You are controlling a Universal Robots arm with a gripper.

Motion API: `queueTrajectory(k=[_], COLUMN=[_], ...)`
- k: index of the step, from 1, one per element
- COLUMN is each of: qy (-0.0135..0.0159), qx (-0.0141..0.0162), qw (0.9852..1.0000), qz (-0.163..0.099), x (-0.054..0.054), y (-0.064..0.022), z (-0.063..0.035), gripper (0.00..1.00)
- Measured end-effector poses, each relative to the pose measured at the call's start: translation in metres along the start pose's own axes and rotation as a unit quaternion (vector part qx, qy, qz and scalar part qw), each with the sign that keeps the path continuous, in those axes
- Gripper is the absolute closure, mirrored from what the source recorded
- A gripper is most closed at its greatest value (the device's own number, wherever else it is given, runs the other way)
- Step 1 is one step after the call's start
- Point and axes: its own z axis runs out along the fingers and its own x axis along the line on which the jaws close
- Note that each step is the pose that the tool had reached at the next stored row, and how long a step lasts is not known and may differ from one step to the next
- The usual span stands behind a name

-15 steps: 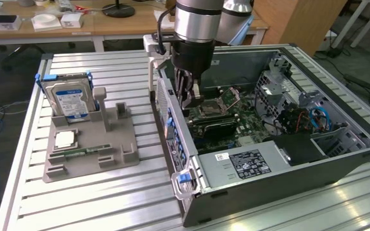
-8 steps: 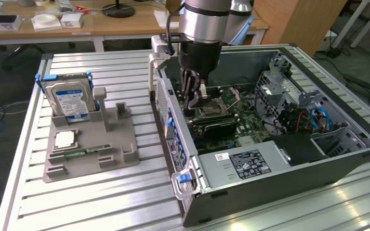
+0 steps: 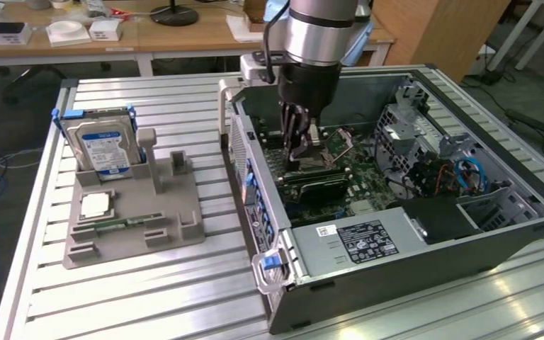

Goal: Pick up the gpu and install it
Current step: 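Press down on the gpu until it lock into place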

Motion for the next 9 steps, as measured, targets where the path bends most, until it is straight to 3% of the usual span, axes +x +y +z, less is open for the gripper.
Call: queueTrajectory(k=[6, 9], qy=[0.0000, 0.0000], qx=[0.0008, 0.0007], qw=[1.0000, 1.0000], qz=[0.000, 0.000], x=[-0.001, -0.001], y=[-0.0141, -0.0150], z=[0.0034, 0.0037], gripper=[0.90, 0.90])
